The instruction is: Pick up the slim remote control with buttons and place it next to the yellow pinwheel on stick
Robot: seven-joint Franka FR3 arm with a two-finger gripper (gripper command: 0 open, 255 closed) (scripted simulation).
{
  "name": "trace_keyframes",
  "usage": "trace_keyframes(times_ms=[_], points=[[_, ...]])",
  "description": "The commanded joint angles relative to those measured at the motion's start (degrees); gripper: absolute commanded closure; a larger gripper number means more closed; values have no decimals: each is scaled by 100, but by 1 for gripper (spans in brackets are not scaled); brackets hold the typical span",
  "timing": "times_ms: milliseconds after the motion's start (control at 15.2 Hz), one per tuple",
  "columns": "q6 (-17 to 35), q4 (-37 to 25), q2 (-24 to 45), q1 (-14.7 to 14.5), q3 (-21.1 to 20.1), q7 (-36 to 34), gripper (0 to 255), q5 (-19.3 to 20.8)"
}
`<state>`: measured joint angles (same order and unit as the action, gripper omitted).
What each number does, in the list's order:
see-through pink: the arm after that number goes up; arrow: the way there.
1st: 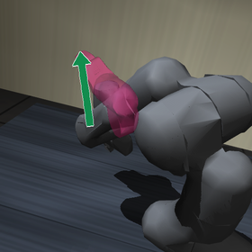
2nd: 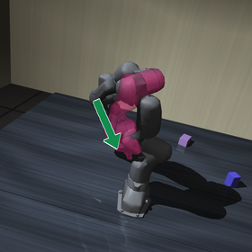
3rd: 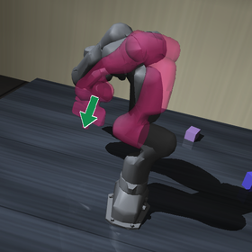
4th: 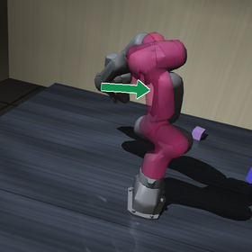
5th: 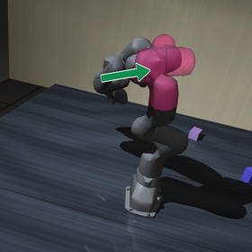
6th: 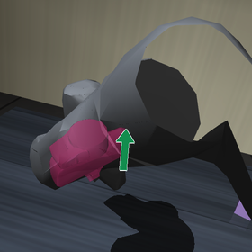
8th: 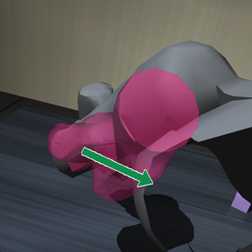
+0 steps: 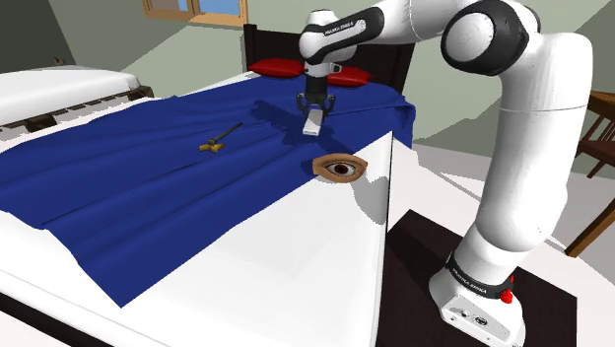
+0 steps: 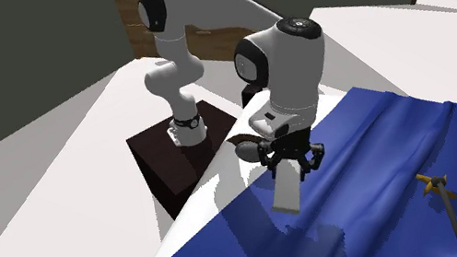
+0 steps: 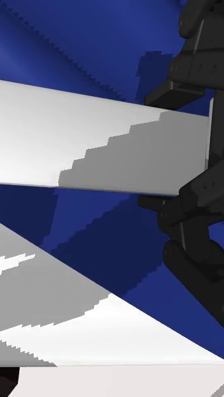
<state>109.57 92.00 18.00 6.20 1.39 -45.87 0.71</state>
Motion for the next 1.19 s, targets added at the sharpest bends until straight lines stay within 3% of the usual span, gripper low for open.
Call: trace_keyframes(times_ms=[0, 528, 792, 1056, 1122], points=[[-94, -276, 183, -147, -74, -230, 255, 20], [-599, -1683, 1102, -771, -317, -1088, 255, 121], [-1023, -2780, 1783, -1101, -397, -1468, 255, 180], [-1666, -4346, 2712, -1425, -438, -1770, 255, 233], [-1566, -4213, 2680, -1422, -437, -1773, 255, 232]])
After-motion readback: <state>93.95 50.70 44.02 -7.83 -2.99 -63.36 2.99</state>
